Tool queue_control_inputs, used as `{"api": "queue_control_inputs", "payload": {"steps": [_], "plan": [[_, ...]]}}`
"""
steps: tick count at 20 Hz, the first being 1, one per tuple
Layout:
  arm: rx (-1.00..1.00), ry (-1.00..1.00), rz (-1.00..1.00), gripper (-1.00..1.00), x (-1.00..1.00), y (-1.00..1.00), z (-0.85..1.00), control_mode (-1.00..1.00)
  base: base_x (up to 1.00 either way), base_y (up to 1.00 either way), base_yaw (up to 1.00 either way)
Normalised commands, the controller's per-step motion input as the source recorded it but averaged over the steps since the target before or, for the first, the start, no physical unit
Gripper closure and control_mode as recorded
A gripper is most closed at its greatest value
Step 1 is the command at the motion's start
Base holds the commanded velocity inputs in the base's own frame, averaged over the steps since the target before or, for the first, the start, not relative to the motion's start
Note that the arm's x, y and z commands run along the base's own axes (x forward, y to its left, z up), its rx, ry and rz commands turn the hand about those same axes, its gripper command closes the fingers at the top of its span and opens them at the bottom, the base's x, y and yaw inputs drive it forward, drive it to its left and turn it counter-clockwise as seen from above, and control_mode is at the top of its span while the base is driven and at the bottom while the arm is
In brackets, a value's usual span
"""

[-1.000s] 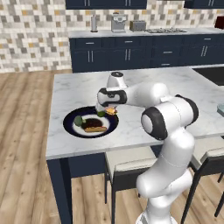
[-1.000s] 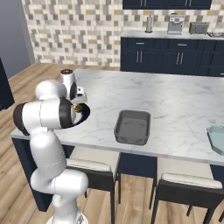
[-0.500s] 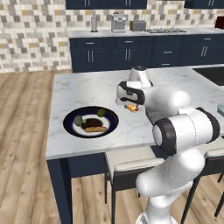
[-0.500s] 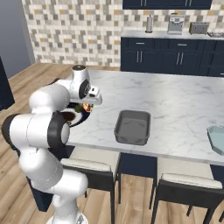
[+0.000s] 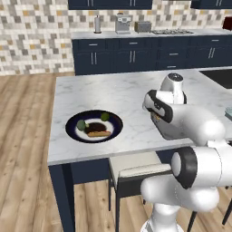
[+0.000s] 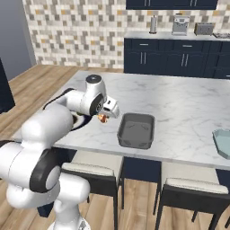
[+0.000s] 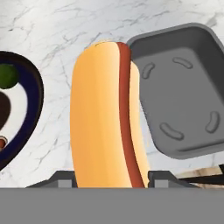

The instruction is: Place one cooked food and one vegetable from the large plate to each tupperware container.

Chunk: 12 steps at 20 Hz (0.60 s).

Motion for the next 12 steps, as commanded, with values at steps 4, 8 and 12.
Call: {"api": "queue_control_inputs", "payload": {"steps": [4,8,12], "plan": [[0.00,-0.01,0.00,1.00,-0.05,-0.64,0.26,-1.00,0.00,0.00,0.00],[0.00,0.08,0.00,1.00,0.00,-0.48,0.00,-1.00,0.00,0.00,0.00],[0.00,0.10,0.00,1.00,0.00,-0.40,-0.19,-1.00,0.00,0.00,0.00]]}}
